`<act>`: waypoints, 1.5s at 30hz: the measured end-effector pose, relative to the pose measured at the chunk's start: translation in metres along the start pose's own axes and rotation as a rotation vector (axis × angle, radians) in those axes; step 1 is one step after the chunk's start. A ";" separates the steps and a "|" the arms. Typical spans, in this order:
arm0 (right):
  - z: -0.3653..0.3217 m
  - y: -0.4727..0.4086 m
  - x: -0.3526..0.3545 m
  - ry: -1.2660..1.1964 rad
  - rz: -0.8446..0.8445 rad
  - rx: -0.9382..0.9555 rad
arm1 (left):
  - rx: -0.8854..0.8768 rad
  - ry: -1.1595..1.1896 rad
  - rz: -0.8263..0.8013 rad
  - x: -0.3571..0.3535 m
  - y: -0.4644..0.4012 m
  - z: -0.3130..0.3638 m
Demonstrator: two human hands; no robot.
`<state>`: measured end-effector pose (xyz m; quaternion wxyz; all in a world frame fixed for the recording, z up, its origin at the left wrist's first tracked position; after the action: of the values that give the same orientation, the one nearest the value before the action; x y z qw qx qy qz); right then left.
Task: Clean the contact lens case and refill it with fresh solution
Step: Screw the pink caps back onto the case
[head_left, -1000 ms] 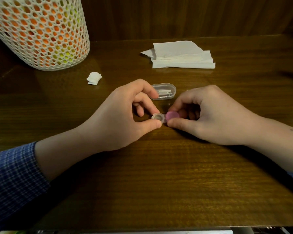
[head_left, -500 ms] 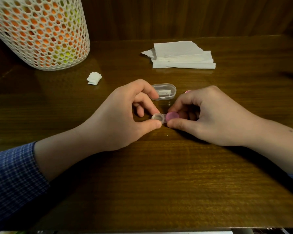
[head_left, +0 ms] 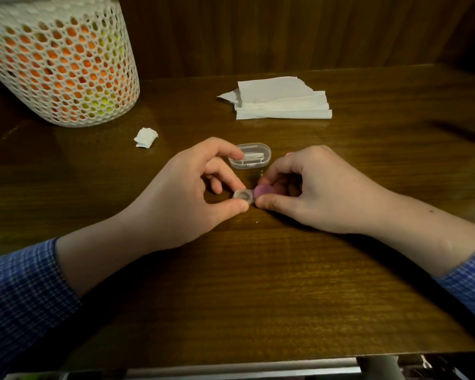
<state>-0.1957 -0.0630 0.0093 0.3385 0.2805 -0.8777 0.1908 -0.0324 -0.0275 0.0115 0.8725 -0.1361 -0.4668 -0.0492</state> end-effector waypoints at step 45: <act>0.010 -0.002 0.010 -0.246 0.041 -0.013 | -0.010 0.072 0.028 -0.001 -0.002 -0.006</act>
<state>-0.2056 -0.0739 0.0098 0.2259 0.2815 -0.9194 0.1563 -0.0285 -0.0314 0.0079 0.8885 -0.1454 -0.4329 -0.0441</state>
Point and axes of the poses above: each hand's wrist, its own y-axis away from the middle knuckle, its own x-axis out of the back of the hand, z = x × y, the point moved 6 cm from there along -y, towards the middle knuckle, and after that the axes turned 9 degrees about -y, right-handed, at the moved point
